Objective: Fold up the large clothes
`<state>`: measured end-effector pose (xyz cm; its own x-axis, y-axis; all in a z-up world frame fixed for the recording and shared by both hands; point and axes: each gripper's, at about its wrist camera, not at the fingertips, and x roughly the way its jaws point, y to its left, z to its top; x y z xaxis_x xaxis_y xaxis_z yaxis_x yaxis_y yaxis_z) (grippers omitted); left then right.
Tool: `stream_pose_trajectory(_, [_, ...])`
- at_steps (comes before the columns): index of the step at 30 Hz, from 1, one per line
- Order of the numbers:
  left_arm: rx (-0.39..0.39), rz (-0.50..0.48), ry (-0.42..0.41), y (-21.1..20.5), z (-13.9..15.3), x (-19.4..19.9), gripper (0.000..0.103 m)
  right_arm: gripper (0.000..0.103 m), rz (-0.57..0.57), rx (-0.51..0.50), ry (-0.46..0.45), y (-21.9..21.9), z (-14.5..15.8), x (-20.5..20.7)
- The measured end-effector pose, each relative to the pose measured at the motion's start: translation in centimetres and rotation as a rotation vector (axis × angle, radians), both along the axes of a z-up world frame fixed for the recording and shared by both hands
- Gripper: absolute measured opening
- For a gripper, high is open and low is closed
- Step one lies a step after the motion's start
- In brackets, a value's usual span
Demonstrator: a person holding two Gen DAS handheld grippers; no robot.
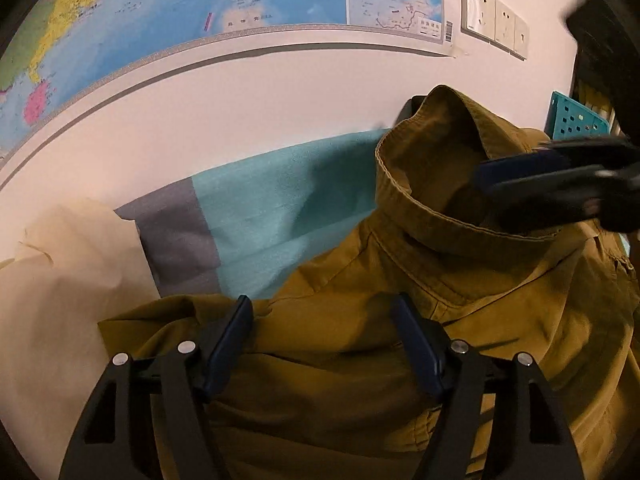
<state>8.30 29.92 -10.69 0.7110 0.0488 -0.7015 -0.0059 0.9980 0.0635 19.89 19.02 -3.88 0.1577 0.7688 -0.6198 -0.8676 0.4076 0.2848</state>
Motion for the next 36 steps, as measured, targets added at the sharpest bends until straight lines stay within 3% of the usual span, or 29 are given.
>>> stream_pose_trajectory(2, [0.007, 0.002, -0.004, -0.2, 0.0, -0.4, 0.07, 0.042, 0.006, -0.049, -0.008, 2.1, -0.4, 0.1])
stream_pose_trajectory(3, [0.006, 0.003, -0.005, -0.4, -0.1, -0.3, 0.07, 0.035, 0.001, -0.073, -0.019, 2.9, -0.6, 0.1])
stream_pose_trajectory(5, [0.001, 0.004, -0.004, -0.9, 0.0, 0.1, 0.07, 0.008, -0.017, -0.122, -0.083, 3.7, -1.0, -0.1])
stream_pose_trajectory(6, [-0.005, 0.008, -0.002, -0.8, 0.0, 0.1, 0.071, 0.005, -0.043, -0.14, -0.113, 3.9, -1.0, -0.2])
stream_pose_trajectory(11, [-0.043, 0.03, 0.007, 0.0, 0.0, 0.3, 0.068, 0.003, -0.062, -0.027, -0.071, 0.7, 0.4, 0.2])
stream_pose_trajectory(16, [-0.018, 0.038, 0.046, -0.3, -0.7, 0.8, 0.066, 0.002, -0.084, 0.2, 0.148, -3.4, 1.4, 2.9])
stream_pose_trajectory(19, [0.008, 0.039, 0.044, -0.7, -0.7, 0.7, 0.065, 0.002, -0.089, 0.213, 0.172, -3.4, 1.2, 3.1])
stream_pose_trajectory(22, [-0.033, 0.06, 0.035, 0.1, -0.6, 0.6, 0.065, 0.002, -0.121, 0.225, 0.194, -3.1, 1.6, 3.8])
stream_pose_trajectory(23, [-0.035, 0.071, 0.036, 0.3, -0.5, 0.7, 0.065, 0.004, -0.137, 0.181, 0.111, -2.2, 2.1, 3.7])
stream_pose_trajectory(24, [-0.036, 0.087, 0.044, 0.4, -0.5, 0.9, 0.065, 0.015, -0.163, 0.145, 0.057, -1.6, 2.4, 3.8])
stream_pose_trajectory(25, [-0.041, 0.115, 0.064, 0.7, -0.6, 1.2, 0.065, 0.039, -0.209, 0.127, 0.068, -1.4, 2.6, 4.6])
stream_pose_trajectory(27, [-0.059, 0.137, 0.069, 0.6, -0.3, 1.5, 0.065, 0.041, -0.233, 0.199, 0.121, -2.4, 3.2, 5.7])
stream_pose_trajectory(32, [-0.047, 0.14, 0.005, -0.4, 1.8, 0.1, 0.068, 0.044, -0.241, 0.168, -0.022, -6.5, 3.5, 3.9])
stream_pose_trajectory(35, [-0.064, 0.04, -0.032, -2.3, 3.2, -0.9, 0.07, 0.057, -0.349, 0.048, -0.186, -9.5, 2.3, 2.9])
stream_pose_trajectory(36, [-0.051, 0.011, -0.045, -3.0, 3.5, -1.0, 0.074, 0.069, -0.385, 0.032, -0.205, -10.4, 2.1, 3.4])
